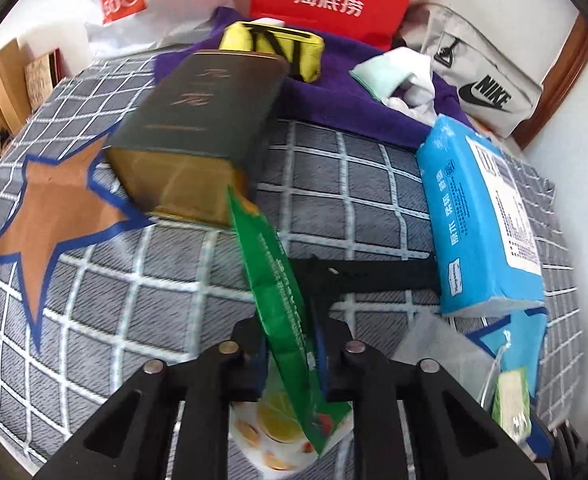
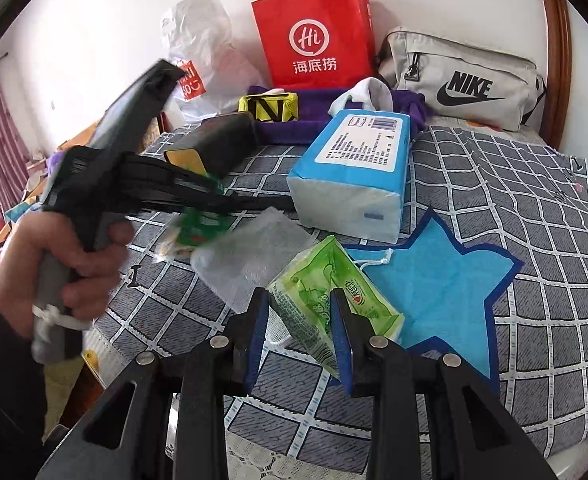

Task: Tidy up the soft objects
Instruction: 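Grasp the green printed packet with the left tool while the right tool grasps the light green packet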

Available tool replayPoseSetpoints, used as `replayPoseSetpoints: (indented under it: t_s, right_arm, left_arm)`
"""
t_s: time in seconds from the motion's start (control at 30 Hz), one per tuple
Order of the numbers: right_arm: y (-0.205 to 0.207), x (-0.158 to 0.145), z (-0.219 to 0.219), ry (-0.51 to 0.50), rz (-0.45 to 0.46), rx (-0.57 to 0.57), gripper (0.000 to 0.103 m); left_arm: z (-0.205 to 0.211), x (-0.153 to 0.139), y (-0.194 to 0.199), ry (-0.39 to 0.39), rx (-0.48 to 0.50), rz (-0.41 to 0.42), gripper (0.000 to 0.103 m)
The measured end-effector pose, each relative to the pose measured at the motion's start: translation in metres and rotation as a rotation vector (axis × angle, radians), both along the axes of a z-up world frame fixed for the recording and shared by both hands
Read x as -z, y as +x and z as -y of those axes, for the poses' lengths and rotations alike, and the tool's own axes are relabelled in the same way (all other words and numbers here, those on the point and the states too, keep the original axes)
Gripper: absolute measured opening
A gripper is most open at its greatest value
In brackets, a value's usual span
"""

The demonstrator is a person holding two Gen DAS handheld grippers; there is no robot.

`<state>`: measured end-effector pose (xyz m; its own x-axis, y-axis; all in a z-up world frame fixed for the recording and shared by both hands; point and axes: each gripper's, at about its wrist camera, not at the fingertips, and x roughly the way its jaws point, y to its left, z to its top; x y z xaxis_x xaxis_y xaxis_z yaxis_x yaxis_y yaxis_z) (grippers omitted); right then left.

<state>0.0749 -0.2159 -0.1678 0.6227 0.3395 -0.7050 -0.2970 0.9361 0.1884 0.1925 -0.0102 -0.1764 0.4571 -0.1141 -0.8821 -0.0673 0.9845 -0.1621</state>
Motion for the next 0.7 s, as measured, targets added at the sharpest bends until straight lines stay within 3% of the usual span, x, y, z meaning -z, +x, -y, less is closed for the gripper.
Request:
replayPoseSetpoints:
  t_s: [0.2,0.37,0.43,0.5,0.57,0.63,0.7]
  right_arm:
    - [0.001,0.0,-0.008,-0.017,-0.002,-0.006,0.031]
    - [0.003,0.001,-0.014,-0.042,-0.004,-0.012,0.031]
    - [0.004,0.002,-0.015,-0.056,-0.003,-0.015,0.031]
    - [0.005,0.003,-0.018,-0.069,-0.006,-0.02,0.032]
    - [0.006,0.004,-0.018,-0.075,-0.011,-0.025,0.032]
    - [0.006,0.004,-0.02,-0.082,-0.012,-0.024,0.033]
    - [0.009,0.006,-0.021,-0.092,-0.018,-0.022,0.033]
  left_arm:
    - [-0.038,-0.005,-0.021,0.01,-0.035,0.023,0.016]
    - [-0.065,0.005,-0.028,-0.002,-0.05,-0.02,0.016]
    - [-0.07,0.007,-0.032,-0.014,-0.042,-0.017,0.021]
    - [-0.072,0.007,-0.037,0.004,-0.043,-0.017,0.046]
    - [-0.07,0.008,-0.04,0.061,-0.04,-0.012,0.059]
    - [-0.071,0.011,-0.043,0.117,-0.037,-0.009,0.059]
    - [-0.072,0.013,-0.046,0.118,-0.037,0.011,0.059]
